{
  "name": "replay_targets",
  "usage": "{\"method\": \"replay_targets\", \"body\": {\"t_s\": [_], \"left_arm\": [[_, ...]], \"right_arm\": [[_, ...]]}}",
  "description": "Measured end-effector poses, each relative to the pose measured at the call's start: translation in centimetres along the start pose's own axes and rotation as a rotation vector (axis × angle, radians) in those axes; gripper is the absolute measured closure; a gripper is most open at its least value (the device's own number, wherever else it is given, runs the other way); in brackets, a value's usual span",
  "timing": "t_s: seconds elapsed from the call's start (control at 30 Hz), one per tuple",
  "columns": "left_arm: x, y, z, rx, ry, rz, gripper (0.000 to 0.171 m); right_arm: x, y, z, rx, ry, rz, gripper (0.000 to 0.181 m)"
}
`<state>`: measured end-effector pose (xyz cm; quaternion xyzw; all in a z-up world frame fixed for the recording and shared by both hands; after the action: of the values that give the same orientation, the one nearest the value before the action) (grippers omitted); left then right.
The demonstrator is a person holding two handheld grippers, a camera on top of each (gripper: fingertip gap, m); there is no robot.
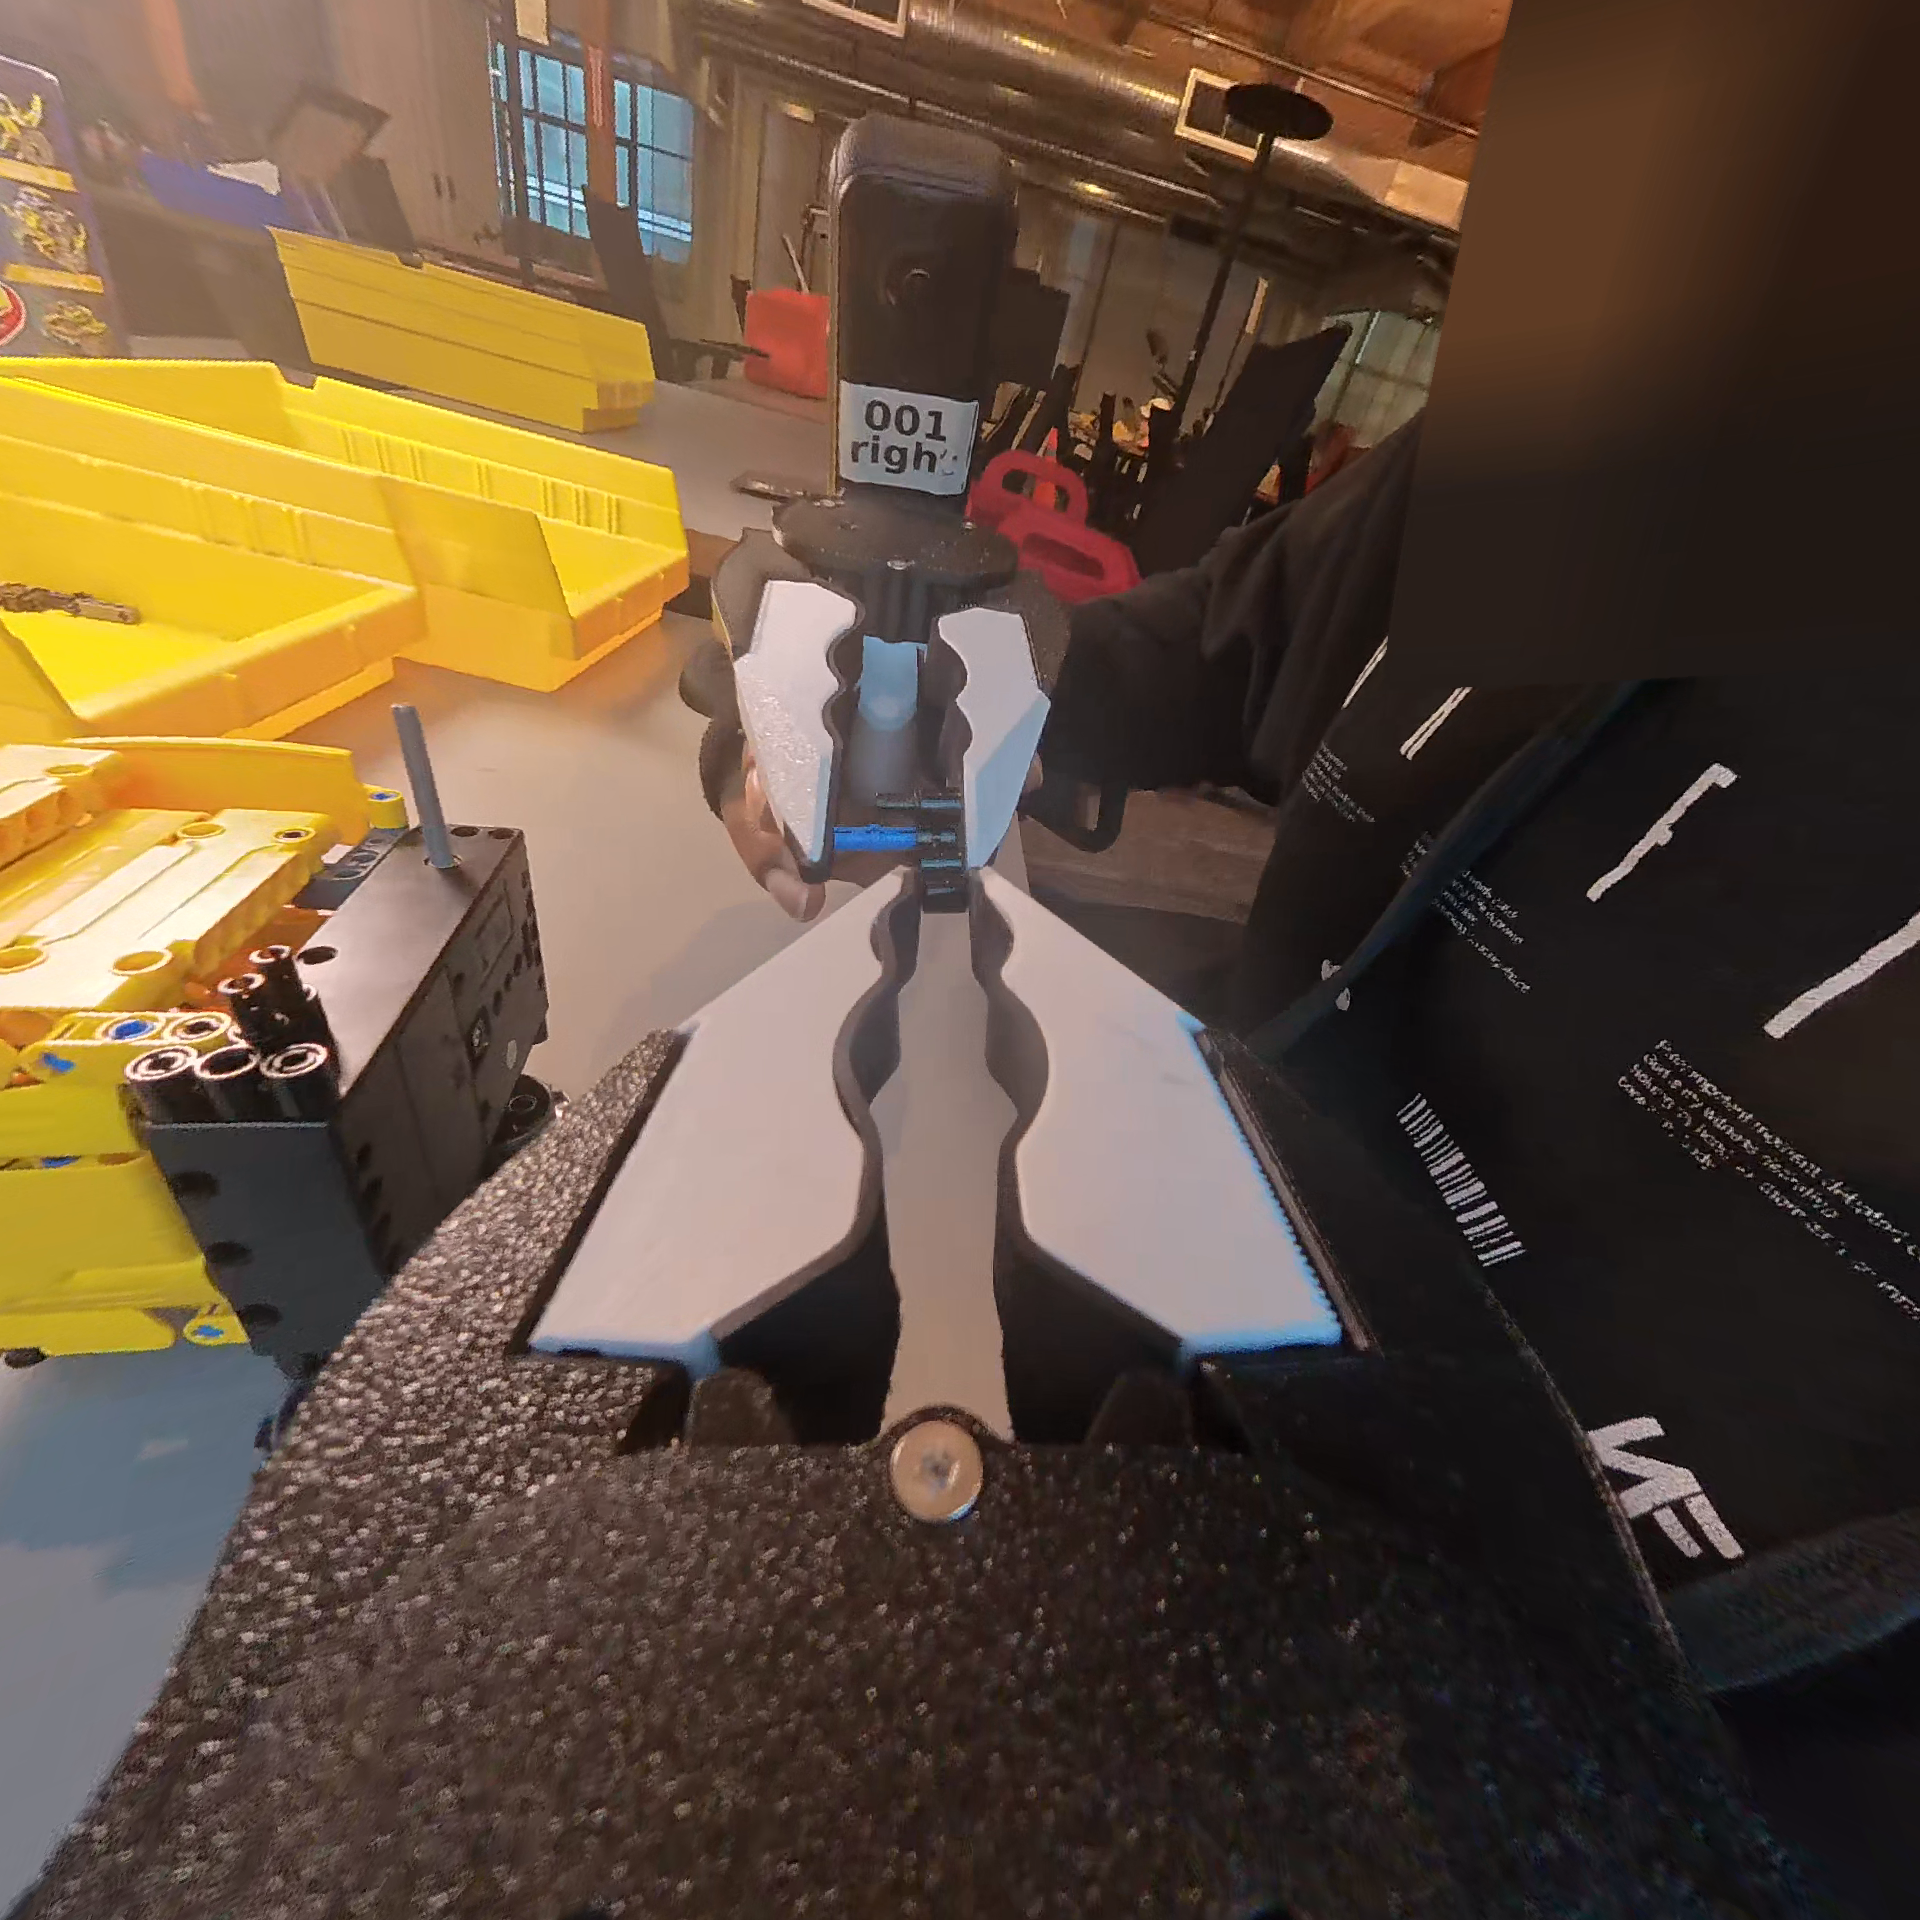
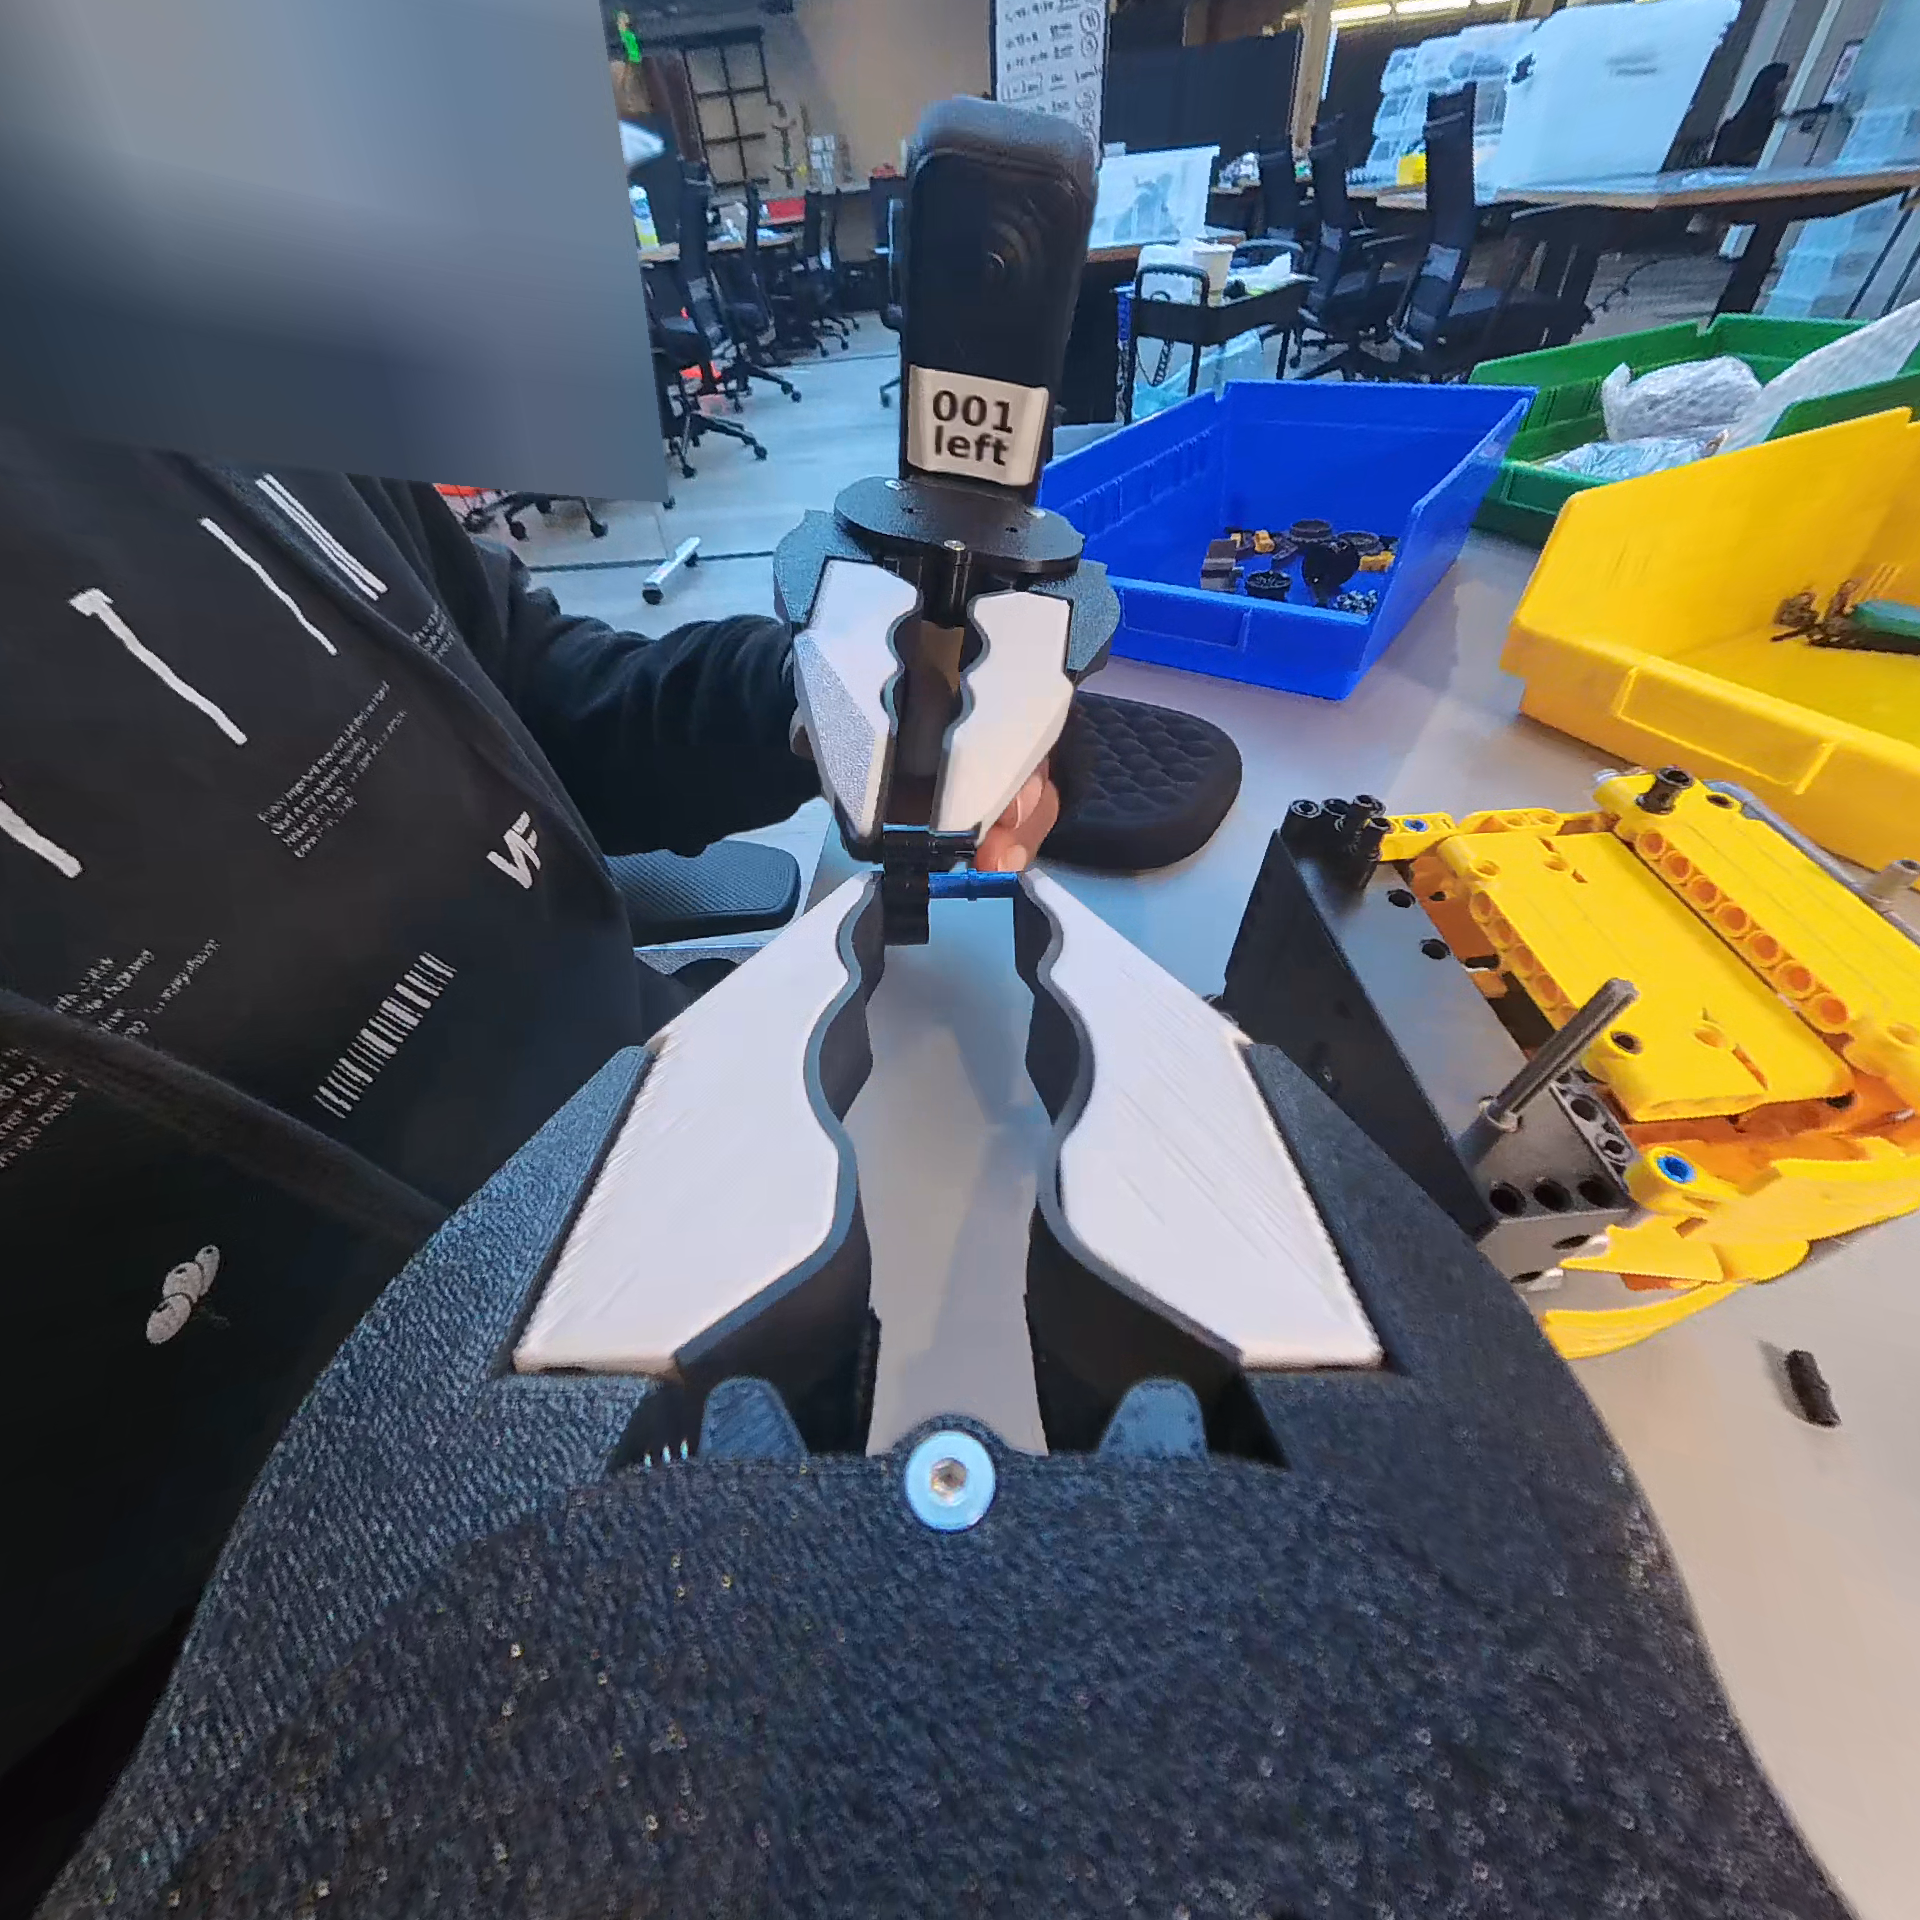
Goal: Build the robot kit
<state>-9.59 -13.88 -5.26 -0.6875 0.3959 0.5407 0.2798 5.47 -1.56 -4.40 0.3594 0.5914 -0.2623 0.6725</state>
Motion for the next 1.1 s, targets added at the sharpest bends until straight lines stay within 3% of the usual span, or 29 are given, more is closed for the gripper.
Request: {"method": "replay_targets", "body": {"t_s": [0.3, 0.57, 0.8, 1.1], "left_arm": [[-0.4, 0.0, -0.1, -0.033, -0.033, -0.013, 0.165], [-0.2, 0.4, -0.2, 0.012, -0.039, -0.150, 0.166], [0.2, 0.4, -0.8, 0.024, -0.070, -0.235, 0.166], [-0.2, 0.3, -1.4, 0.006, -0.066, -0.234, 0.166]], "right_arm": [[-0.6, 0.1, -0.1, 0.020, 0.010, -0.026, 0.157], [-1.1, 0.1, 0.3, -0.027, 0.016, -0.085, 0.149], [-1.7, 0.0, 0.6, -0.025, 0.055, -0.081, 0.156], [-1.8, -0.1, 1.4, 0.034, 0.168, -0.067, 0.157]]}}
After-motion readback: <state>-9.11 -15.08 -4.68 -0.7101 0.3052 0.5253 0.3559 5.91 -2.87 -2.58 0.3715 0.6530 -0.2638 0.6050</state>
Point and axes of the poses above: each gripper's, where its closed fingertips meet, y back along the fingers, x out of its underside, z = x × y across the jaws, the point moved 10 cm from there along y, back along the fingers, and after that the axes turned 2 degrees about y, right-handed, at the moved point
